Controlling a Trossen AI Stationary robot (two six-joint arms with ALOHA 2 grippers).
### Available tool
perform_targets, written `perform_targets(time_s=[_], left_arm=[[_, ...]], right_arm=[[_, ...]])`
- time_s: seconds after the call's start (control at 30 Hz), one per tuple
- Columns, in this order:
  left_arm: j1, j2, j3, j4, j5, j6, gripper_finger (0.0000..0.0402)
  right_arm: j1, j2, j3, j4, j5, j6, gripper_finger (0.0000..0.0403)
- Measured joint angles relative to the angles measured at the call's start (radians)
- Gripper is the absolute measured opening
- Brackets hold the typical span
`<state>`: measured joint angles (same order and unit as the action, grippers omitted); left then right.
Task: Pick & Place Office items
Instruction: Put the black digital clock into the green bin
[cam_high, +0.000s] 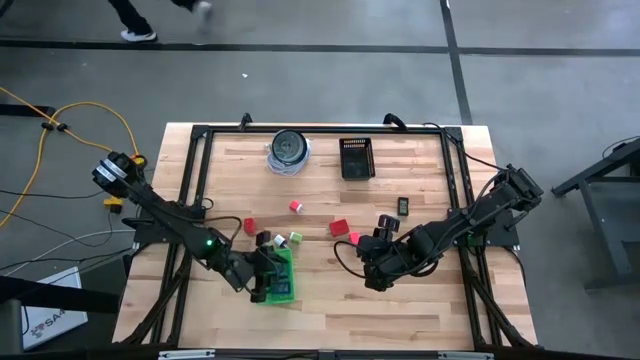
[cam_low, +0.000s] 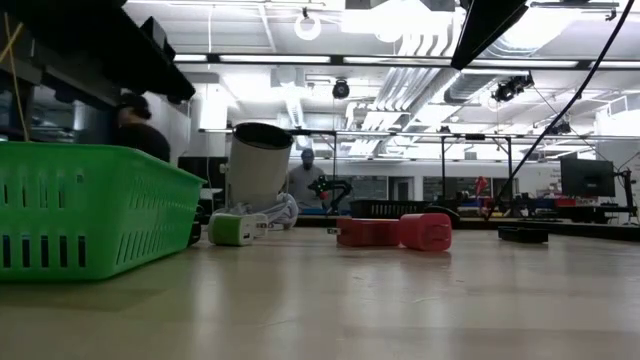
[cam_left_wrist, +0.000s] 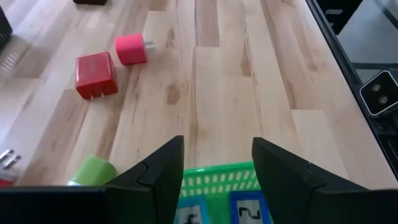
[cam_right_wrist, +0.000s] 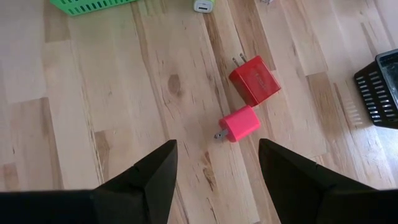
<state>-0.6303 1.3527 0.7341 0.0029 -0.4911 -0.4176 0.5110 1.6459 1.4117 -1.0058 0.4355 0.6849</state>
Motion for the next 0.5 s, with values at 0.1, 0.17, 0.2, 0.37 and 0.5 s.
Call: perform_targets(time_s=[0.1, 0.17, 0.2, 0.37, 0.5], left_arm=[[0.008, -0.030, 0.000, -0.028, 0.001, 0.003, 0.0184], [0.014, -0.054, 0.000, -0.067, 0.002, 0.010, 0.0184], [0.019, -0.066, 0.000, -0.084, 0.002, 0.016, 0.0184], [0.065, -0.119, 0.000, -0.104, 0.003, 0.084, 0.0184], [0.129, -0.154, 0.000, -0.105, 0.003, 0.154, 0.0184]], right_arm=[[0.000, 0.000, 0.000, -0.003, 0.000, 0.000, 0.0212], [0.000, 0.000, 0.000, -0.010, 0.000, 0.000, 0.0212], [0.000, 0.000, 0.000, -0.012, 0.000, 0.000, 0.0212], [-0.001, 0.000, 0.000, -0.012, 0.003, -0.011, 0.0212], [-0.016, 0.000, 0.000, -0.016, 0.011, -0.034, 0.0212]])
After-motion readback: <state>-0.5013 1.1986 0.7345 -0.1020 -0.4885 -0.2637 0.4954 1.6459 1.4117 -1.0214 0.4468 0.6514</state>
